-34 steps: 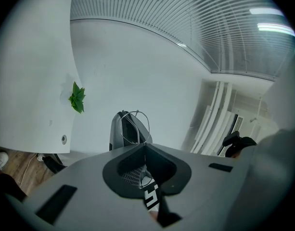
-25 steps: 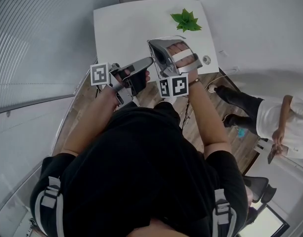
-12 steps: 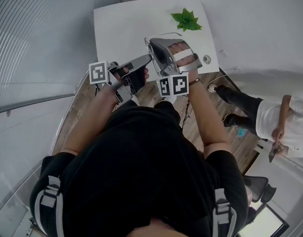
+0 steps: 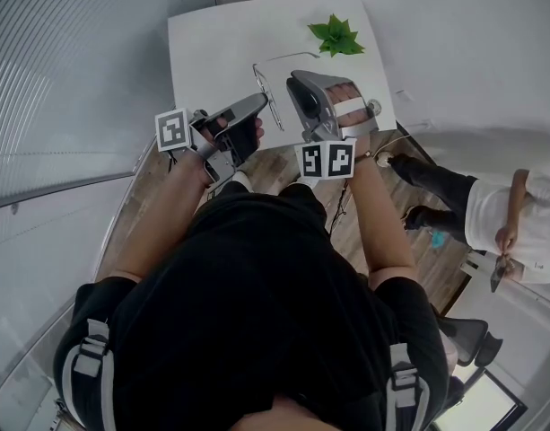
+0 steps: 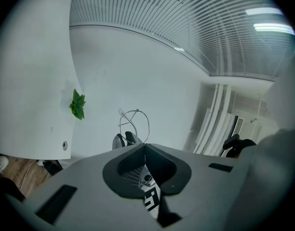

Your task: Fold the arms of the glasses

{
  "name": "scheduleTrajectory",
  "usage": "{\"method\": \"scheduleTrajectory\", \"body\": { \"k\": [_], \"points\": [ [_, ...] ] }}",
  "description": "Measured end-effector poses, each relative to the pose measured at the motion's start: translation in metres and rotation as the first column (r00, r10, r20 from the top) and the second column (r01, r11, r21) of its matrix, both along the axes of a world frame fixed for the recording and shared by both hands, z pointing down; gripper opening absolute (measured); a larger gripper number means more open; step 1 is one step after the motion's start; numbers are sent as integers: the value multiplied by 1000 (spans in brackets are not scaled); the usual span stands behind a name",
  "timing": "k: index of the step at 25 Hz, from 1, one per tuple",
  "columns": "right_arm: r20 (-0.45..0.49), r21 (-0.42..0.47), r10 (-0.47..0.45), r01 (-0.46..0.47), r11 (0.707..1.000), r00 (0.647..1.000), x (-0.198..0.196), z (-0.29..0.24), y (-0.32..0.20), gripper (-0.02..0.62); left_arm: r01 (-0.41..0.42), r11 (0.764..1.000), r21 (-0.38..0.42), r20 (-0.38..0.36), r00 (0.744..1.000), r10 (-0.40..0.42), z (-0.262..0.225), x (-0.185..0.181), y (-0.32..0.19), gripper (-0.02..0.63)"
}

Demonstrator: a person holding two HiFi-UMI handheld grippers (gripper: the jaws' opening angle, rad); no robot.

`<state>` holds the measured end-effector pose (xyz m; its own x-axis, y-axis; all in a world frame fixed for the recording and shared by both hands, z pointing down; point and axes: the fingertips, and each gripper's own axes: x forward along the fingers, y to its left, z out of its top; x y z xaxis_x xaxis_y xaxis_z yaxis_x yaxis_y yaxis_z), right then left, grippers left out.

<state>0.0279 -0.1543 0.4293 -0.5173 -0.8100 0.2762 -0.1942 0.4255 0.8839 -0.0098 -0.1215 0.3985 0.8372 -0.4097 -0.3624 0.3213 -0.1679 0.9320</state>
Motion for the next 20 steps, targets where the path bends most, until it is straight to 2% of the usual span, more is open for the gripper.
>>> {"method": "scheduleTrajectory", "body": {
  "k": [5,11,20],
  "points": [
    [24,3,64,-64,998,998,19,-4,-6,106,8,1000,10,2,1000,-8,0,-3,-3,12],
    [54,-15,153,-152,988,987,39,-6,-23,158,1,1000,10,-4,1000,-1,-3,-4,0,12],
    [51,-34,228,-226,973,972,55,2,-42,162,-28,1000,7,-7,1000,28,1,4,6,12]
  ]
}}
